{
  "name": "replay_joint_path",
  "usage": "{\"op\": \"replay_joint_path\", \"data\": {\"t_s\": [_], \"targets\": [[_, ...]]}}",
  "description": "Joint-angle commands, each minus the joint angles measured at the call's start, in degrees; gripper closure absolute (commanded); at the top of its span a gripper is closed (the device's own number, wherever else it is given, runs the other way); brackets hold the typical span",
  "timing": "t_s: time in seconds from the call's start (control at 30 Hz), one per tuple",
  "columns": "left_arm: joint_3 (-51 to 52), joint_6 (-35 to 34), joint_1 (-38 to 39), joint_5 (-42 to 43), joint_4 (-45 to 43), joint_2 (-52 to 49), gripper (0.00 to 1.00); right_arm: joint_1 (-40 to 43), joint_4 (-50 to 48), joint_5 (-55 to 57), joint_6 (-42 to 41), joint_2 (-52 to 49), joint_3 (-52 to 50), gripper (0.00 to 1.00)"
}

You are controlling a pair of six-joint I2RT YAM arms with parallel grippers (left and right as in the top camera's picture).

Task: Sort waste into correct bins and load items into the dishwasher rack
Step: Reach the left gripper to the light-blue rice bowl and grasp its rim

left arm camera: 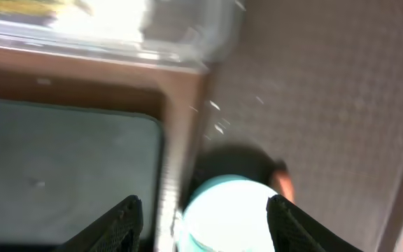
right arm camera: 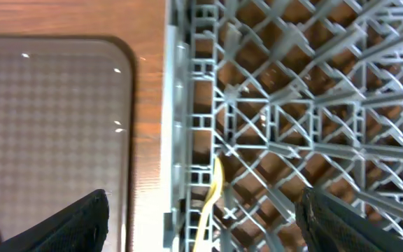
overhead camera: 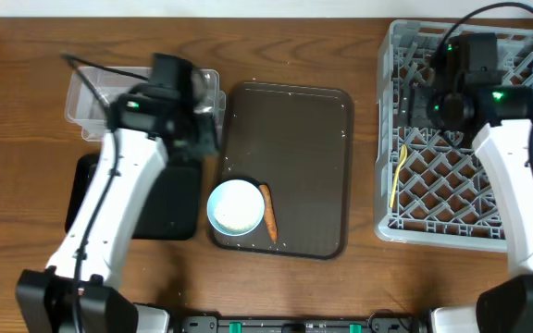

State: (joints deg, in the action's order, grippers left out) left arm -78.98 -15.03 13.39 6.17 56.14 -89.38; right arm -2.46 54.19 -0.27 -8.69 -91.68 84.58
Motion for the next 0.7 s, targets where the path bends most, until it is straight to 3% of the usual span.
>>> {"op": "replay_joint_path", "data": {"t_s": [0.0,0.3,0.67], "targets": [[3.0,-0.8,4.5,0.7,-0.1,-1.1,0.41,1.0,0.0,-0.6,0.4,-0.2,0.4,0.15],[11.1,-6.7,14.5,0.7,-2.9,-3.5,0.41,1.0,0.0,-0.7,0.4,-0.2,0.4,0.15],[13.3,-3.7,22.9,0.6,-6.1,-9.9,0.41,1.0,0.7,-0.7,0.4,-0.2,0.4,0.16]]}}
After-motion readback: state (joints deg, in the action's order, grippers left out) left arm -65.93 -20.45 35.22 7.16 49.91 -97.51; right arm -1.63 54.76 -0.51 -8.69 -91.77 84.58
